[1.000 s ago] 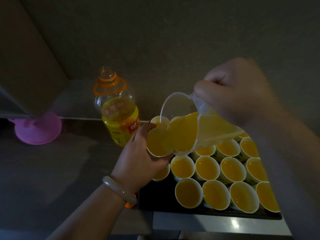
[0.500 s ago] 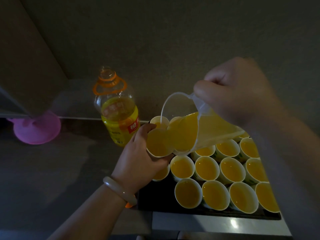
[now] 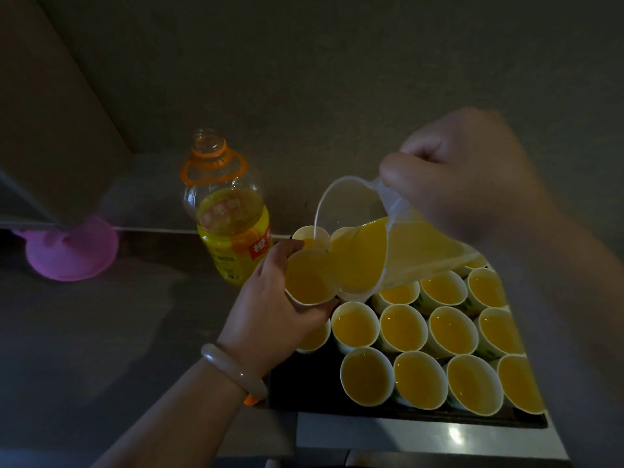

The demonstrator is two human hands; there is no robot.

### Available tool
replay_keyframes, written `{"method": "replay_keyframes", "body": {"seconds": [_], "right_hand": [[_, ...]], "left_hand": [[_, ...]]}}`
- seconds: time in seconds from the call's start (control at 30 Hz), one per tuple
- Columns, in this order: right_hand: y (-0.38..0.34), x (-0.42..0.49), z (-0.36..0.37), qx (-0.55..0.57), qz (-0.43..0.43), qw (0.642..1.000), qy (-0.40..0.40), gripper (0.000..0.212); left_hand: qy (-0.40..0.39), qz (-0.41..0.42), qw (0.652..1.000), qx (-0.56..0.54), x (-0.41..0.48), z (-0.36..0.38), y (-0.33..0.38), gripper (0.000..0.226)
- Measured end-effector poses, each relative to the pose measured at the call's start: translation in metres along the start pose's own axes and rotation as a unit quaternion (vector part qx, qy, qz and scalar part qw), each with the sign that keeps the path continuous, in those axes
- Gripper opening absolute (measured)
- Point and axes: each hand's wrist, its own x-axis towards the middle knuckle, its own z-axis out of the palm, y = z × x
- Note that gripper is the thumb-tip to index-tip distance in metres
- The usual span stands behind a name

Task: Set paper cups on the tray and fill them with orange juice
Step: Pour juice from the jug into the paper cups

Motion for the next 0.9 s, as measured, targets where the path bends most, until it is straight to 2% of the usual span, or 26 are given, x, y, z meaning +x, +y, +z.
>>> {"method": "replay_keyframes", "body": {"seconds": [0.57,0.77,0.9], "right_hand": [[0.005,-0.003,-0.002,0.016,0.023,1.000,0.011,0.040],[0.012,-0.008,-0.001,0.092,0.070,0.993,0.027,0.036],[0.020,-0.013,0.003,0.177,0.129,0.975,0.035,0.035]], "left_hand": [[0.000,0.010,1.000,-0.007,-0.002,0.002,0.003,0.087],[0.010,0.013,1.000,-0.011,-0.004,0.001,0.004,0.082],[0.021,0.015,0.999,-0.019,-0.006,0.000,0.003,0.075]]}}
